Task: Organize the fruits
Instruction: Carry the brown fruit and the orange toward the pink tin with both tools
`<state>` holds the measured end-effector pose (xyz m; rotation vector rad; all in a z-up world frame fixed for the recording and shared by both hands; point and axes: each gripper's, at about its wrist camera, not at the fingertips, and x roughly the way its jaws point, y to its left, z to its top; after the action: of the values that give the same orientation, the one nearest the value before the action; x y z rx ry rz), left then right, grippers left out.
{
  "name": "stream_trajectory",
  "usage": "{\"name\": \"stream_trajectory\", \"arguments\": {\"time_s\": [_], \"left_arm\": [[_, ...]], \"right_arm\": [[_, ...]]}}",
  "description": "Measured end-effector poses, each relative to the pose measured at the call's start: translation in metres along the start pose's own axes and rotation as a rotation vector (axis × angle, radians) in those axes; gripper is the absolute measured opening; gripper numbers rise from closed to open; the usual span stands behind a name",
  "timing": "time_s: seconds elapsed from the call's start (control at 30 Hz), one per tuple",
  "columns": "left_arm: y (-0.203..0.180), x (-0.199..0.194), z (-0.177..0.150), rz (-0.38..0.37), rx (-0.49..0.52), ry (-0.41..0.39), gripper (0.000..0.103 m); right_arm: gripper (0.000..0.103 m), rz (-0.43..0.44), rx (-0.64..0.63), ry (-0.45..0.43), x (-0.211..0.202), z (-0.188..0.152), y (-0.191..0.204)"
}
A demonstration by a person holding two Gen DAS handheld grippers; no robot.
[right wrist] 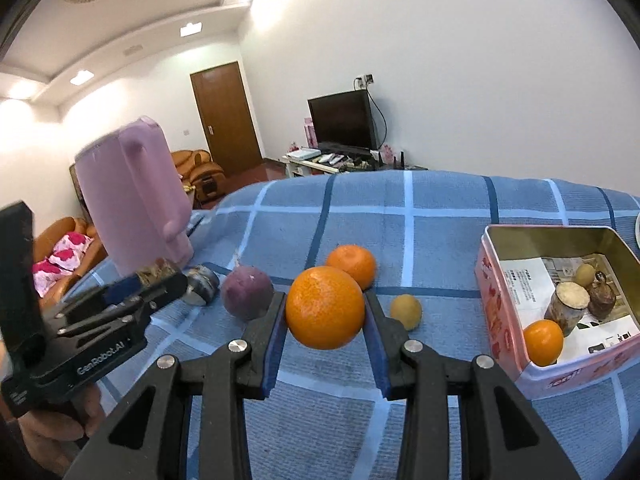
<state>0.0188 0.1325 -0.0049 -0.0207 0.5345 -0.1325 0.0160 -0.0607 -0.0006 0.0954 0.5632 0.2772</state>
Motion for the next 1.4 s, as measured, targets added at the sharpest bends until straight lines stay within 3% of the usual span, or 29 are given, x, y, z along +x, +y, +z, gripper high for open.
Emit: {"name": "stream_trajectory", "arguments": {"time_s": [0.47,1.4], "left_arm": [[-0.015,-0.006,-0.004,0.090,-0.022,-0.010,0.049],[-0.076,-0.002,-0.007,0.058,-0.006,0.031,0.049]], "right_arm": [[0.039,-0.067,-0.034,-0.022,-0.003,-0.003,-0.001],[0.039,-0.127,-0.098,-0.051,-0.034,-0.011,-0.036]]}}
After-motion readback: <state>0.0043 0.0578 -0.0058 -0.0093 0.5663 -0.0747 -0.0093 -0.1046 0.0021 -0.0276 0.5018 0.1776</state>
